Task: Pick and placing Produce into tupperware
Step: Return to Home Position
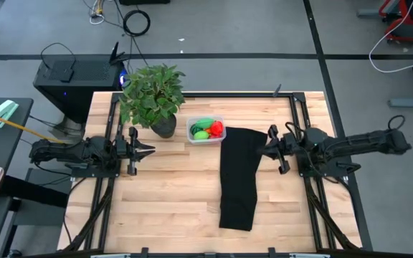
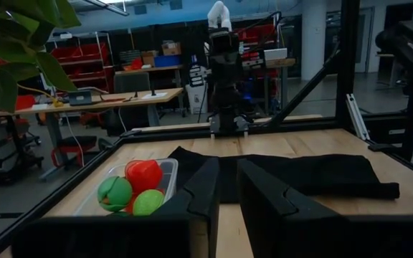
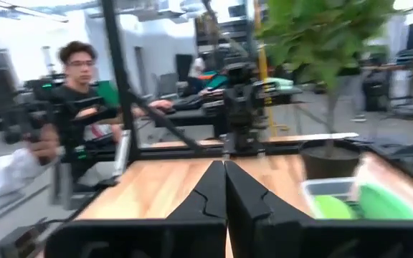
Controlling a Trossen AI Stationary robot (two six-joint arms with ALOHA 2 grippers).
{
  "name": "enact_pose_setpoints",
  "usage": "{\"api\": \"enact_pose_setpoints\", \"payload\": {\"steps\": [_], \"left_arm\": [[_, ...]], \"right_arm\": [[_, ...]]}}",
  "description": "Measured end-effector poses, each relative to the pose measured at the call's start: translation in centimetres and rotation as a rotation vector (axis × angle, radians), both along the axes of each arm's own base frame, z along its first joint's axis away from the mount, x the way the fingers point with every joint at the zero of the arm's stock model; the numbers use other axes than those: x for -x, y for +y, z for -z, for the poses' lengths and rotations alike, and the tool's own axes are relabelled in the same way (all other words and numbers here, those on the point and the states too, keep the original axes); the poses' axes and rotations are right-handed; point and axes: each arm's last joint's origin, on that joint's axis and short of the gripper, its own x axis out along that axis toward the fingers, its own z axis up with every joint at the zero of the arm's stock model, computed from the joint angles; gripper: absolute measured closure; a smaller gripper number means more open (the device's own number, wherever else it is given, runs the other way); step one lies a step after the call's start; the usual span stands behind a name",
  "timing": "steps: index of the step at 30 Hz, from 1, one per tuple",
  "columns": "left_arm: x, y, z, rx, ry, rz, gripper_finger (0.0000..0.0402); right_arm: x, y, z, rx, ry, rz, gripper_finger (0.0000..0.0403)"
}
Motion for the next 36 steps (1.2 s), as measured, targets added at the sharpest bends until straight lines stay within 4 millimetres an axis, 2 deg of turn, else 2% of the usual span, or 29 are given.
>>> {"api": "enact_pose_setpoints", "payload": {"steps": [3,6,11,15,22,27,31,36], "left_arm": [[0.0,0.0,0.0,0.004,0.0,0.001,0.0346],[0.0,0.0,0.0,0.004,0.003,0.001,0.0342],[0.0,0.0,0.3,0.028,0.024,0.004,0.0341],[0.0,0.0,0.3,0.047,0.028,0.006,0.0346],[0.0,0.0,0.3,0.046,0.028,0.006,0.034],[0.0,0.0,0.3,0.045,0.026,0.007,0.0338],[0.0,0.0,0.2,0.045,0.021,0.007,0.0342],[0.0,0.0,0.2,0.045,0.02,0.007,0.0339]], "right_arm": [[0.3,-0.7,-0.4,0.0,-0.028,0.034,0.0402],[0.8,-0.7,-1.7,0.01,-0.096,-0.022,0.0403],[2.5,-0.4,-4.1,0.099,-0.199,-0.034,0.0403],[4.1,-0.2,-5.3,0.139,-0.251,-0.019,0.0403],[6.7,-0.1,-5.7,0.141,-0.237,0.009,0.0403],[6.8,-0.1,-6.0,0.144,-0.218,0.021,0.0403],[6.6,-0.1,-5.5,0.129,-0.168,0.017,0.0403],[6.3,-0.1,-4.9,0.132,-0.194,0.018,0.0403]]}}
